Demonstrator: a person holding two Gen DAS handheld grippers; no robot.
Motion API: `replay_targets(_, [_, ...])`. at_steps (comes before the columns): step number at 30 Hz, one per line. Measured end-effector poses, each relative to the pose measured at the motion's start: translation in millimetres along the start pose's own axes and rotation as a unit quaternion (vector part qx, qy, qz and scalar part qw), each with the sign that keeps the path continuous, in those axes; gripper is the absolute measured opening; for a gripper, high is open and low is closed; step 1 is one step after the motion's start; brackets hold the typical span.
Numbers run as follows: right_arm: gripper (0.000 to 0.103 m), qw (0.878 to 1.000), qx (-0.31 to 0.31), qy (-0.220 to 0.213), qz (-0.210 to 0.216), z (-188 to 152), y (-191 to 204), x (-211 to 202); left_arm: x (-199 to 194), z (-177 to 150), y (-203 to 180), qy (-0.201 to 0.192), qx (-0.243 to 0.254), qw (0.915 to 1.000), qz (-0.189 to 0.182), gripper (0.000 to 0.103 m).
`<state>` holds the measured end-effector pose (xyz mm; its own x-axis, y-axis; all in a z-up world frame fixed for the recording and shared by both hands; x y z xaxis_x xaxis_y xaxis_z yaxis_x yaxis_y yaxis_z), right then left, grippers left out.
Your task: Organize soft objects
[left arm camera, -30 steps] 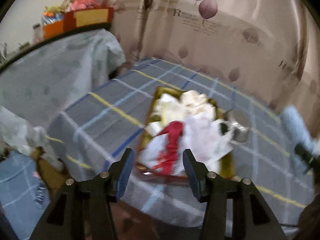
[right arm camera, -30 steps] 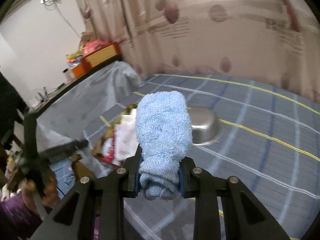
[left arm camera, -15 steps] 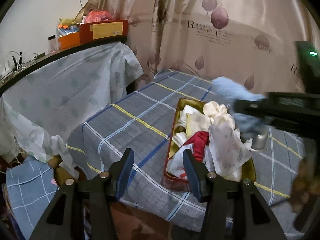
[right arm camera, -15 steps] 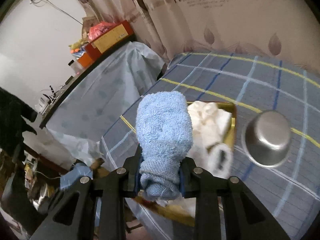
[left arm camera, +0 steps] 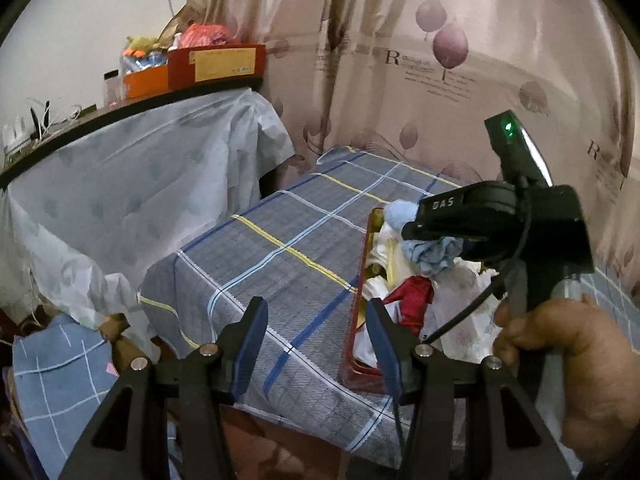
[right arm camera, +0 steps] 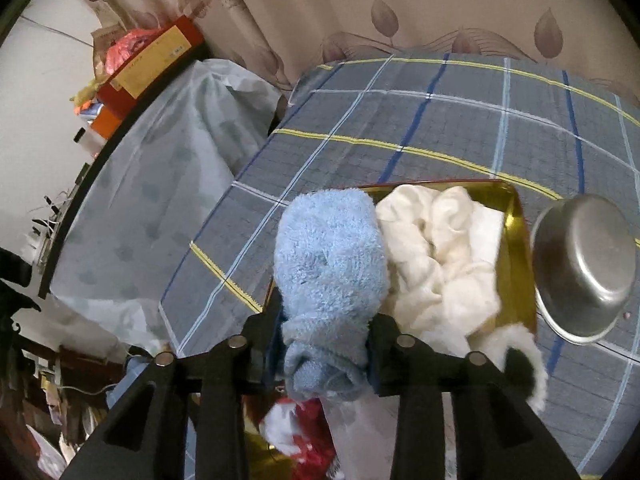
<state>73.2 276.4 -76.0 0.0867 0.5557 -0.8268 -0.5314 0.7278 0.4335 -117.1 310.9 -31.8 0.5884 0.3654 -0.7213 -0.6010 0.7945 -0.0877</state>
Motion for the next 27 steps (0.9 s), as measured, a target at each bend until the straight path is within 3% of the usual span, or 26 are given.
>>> replay_targets(2, [0.054,1.0,0.004,0.001,0.007,3,3,5,1,0,2,0.001,-0.004,1.0,0.002,0.052])
replay_targets(4, [0.055,1.0,-0.005,-0.012,0.005,5,5,1,1,0,2,0.002,-0.003,1.0,0.003,0.052])
replay_targets(7, [0.056,0.997,-0.043,-0.06,0.002,8,11,-23,0,0,-1,-0.003,0.004,1.0,0.007,0.052])
replay_targets(10, [0.065,0.992,-0.064,-0.111,0.018,5,9,-59,-3,0,-4,-0.009,0.012,0.9998,0.014,0.052])
replay_targets(12, [0.085,0.985,-0.082,-0.151,0.004,-6,-4,-88,-6,-1,-5,-0.013,0.014,0.9997,0.016,0.052])
replay_targets(13, [0.09,0.983,-0.086,-0.164,-0.009,-11,-13,-99,-6,-1,-5,-0.014,0.014,0.9997,0.016,0.052])
replay_targets(15, [0.096,0.977,-0.089,-0.191,-0.042,-30,-49,-126,-6,-1,-5,-0.013,0.014,0.9997,0.016,0.052])
replay_targets(18, [0.096,0.973,-0.071,-0.185,-0.119,-53,-123,-143,-8,-3,-6,-0.012,0.014,0.9997,0.018,0.052])
replay_targets(22, [0.096,0.969,0.02,-0.143,-0.203,-77,-260,-163,-9,-7,-9,-0.012,0.014,0.9997,0.013,0.052])
replay_targets(27, [0.096,0.95,0.122,-0.128,-0.258,-97,-380,-190,-11,-13,-22,-0.02,0.041,0.9986,0.025,0.052])
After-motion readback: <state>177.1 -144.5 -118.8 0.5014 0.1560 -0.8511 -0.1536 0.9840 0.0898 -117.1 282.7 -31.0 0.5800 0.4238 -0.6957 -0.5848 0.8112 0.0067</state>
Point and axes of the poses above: each gripper's, at about its wrist camera, not at the fingertips, and x roughly the way its jaws point, y to its left, z to its top, the point moved 10 cm from there along x, roughly the way its jaws point, and after that the axes turned 6 degrees about y, right-handed, at the moved point
